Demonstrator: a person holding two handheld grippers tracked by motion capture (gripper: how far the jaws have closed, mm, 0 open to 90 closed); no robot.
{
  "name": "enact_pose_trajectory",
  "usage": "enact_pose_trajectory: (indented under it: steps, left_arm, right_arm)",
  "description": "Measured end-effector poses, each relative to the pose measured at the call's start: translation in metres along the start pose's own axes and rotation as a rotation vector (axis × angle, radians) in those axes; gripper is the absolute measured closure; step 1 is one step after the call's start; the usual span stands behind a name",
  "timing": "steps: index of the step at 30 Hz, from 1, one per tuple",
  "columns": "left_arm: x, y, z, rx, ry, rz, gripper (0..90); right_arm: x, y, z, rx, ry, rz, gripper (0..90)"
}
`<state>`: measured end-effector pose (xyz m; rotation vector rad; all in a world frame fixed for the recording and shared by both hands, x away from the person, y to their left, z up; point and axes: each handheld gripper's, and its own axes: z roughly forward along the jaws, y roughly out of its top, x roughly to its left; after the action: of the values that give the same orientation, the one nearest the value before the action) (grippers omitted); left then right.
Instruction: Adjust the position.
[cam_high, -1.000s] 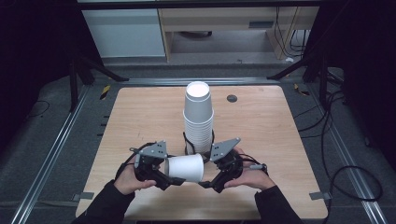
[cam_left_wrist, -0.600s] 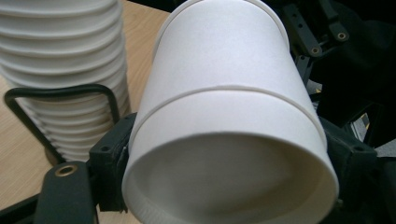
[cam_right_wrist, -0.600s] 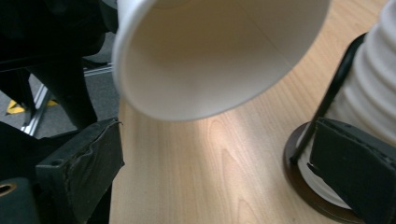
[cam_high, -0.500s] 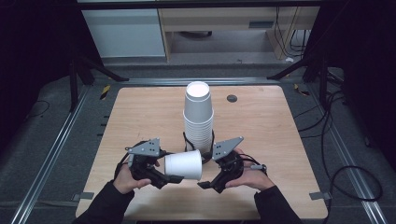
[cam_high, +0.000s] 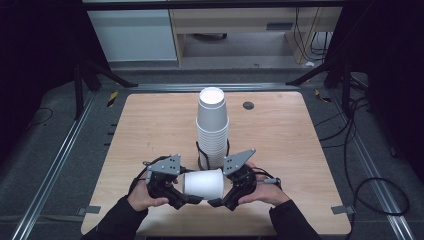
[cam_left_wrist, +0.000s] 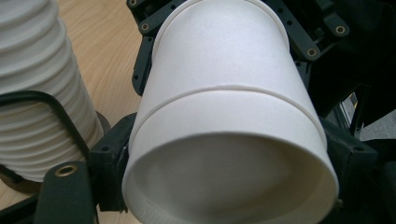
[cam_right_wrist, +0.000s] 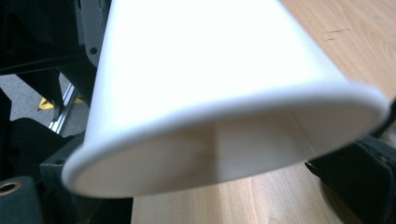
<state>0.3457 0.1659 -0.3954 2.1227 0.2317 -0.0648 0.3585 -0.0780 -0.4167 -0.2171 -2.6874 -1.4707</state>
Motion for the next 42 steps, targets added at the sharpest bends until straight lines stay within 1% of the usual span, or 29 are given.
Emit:
enact_pose_trajectory:
  steps: [1,4,7,12,17,19,21,25,26,27,28,29,31,32,34,35,36,37,38,39,40,42]
  left_arm:
    - [0.000,0.000,0.000,0.005,0.001,0.001,20.2]
    - [0.000,0.000,0.001,0.009,0.001,0.001,20.3]
    - [0.000,0.000,0.001,0.014,0.002,0.000,20.5]
    - [0.001,-0.001,0.003,0.029,0.006,0.003,20.9]
    - [0.000,0.000,0.002,0.024,0.001,0.000,20.6]
    - [0.000,0.000,0.002,0.013,0.005,-0.002,20.2]
    - [-0.001,0.000,0.001,0.014,0.014,0.006,20.0]
    - [0.000,0.001,-0.002,0.034,0.030,0.014,17.4]
    - [0.000,0.000,-0.004,0.037,0.042,0.014,16.9]
    - [0.000,0.000,-0.004,0.037,0.042,0.014,16.2]
    - [0.002,0.000,-0.005,0.066,0.051,0.016,15.1]
    - [0.002,-0.001,-0.005,0.071,0.058,0.016,14.3]
    - [0.004,-0.003,-0.003,0.099,0.060,0.012,13.9]
    - [0.005,-0.004,-0.002,0.110,0.068,0.011,13.3]
    - [0.007,-0.006,0.001,0.146,0.065,0.012,12.9]
    - [0.007,-0.006,0.001,0.146,0.065,0.012,12.3]
    - [0.008,-0.007,0.003,0.160,0.072,0.017,12.4]
    - [0.009,-0.009,0.007,0.186,0.072,0.018,12.2]
    - [0.008,-0.009,0.009,0.198,0.071,0.021,12.1]
    - [0.008,-0.009,0.009,0.198,0.071,0.021,12.1]
    - [0.007,-0.010,0.013,0.228,0.073,0.031,12.1]
    - [0.006,-0.011,0.019,0.253,0.073,0.039,12.2]
  right_arm:
    - [0.000,0.000,0.001,-0.001,0.012,-0.002,5.4]
    - [0.000,-0.001,0.003,0.002,0.012,-0.005,5.8]
    - [0.000,-0.001,0.002,-0.001,0.009,0.000,6.7]
    - [0.000,-0.003,0.004,0.016,0.002,-0.002,8.3]
    - [-0.001,-0.003,0.003,0.011,0.005,0.003,8.8]
    - [-0.001,-0.003,0.002,0.005,0.008,0.007,8.9]
    - [-0.002,-0.003,0.000,-0.002,0.011,0.010,8.9]
    - [-0.003,-0.004,-0.003,0.011,-0.005,0.006,8.8]
    - [-0.003,-0.005,-0.004,0.013,-0.013,0.005,8.8]
    - [-0.003,-0.005,-0.004,0.013,-0.013,0.005,8.8]
    - [-0.005,-0.006,-0.006,0.030,-0.027,0.006,8.7]
    - [-0.005,-0.006,-0.007,0.038,-0.033,0.006,8.7]
    - [-0.005,-0.006,-0.007,0.060,-0.050,-0.002,8.7]
    - [-0.005,-0.006,-0.006,0.071,-0.056,-0.005,8.7]
    - [-0.005,-0.007,-0.005,0.094,-0.062,-0.006,8.7]
    - [-0.005,-0.007,-0.003,0.107,-0.064,-0.010,8.7]
    - [-0.005,-0.008,-0.001,0.123,-0.067,-0.011,8.8]
    - [-0.005,-0.008,0.002,0.139,-0.073,-0.012,8.8]
    - [-0.005,-0.008,0.004,0.152,-0.073,-0.015,8.7]
    - [-0.005,-0.008,0.004,0.152,-0.073,-0.015,8.7]
    - [-0.005,-0.009,0.011,0.187,-0.079,-0.022,8.8]
    - [-0.005,-0.010,0.016,0.213,-0.086,-0.031,8.7]
